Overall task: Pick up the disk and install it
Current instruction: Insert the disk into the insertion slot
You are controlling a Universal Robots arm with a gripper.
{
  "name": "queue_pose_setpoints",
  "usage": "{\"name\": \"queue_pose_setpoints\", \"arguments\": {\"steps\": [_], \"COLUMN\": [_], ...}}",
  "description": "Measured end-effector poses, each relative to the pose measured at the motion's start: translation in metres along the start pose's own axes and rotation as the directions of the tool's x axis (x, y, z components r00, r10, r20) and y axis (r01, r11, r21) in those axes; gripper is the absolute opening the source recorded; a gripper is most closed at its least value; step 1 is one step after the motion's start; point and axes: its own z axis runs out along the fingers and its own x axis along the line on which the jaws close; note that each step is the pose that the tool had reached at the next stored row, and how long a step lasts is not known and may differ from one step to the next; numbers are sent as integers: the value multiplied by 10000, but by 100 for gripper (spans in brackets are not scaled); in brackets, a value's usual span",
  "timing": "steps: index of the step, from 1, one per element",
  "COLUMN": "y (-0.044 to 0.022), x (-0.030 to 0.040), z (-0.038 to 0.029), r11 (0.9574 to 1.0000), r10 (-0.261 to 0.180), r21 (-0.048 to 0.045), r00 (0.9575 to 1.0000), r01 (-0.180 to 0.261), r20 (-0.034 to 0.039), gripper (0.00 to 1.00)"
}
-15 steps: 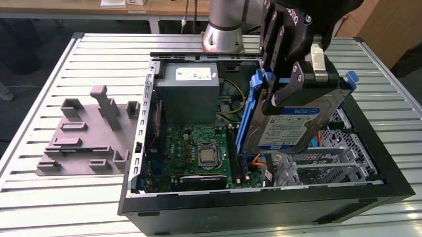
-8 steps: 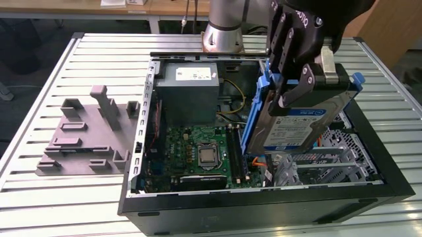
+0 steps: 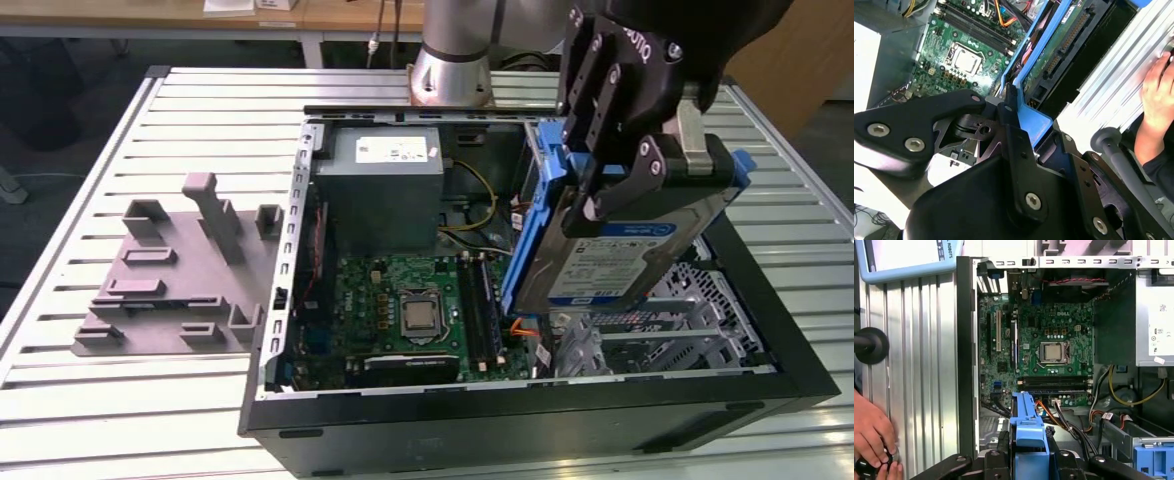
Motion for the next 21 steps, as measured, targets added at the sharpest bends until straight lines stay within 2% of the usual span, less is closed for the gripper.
{"name": "queue_pose_setpoints", "arguments": {"steps": [3,9,18,21], "y": [-46,-74,-245,-284], "x": [-1,-2,-9,-10], "z": [5,8,20,23], "r11": [10000,10000,10000,10000], "r10": [0,0,0,-1], "r21": [0,0,0,0], "r00": [10000,10000,10000,10000], "r01": [0,0,0,1], "r20": [-1,0,-1,-1], "gripper": [36,36,36,36]}}
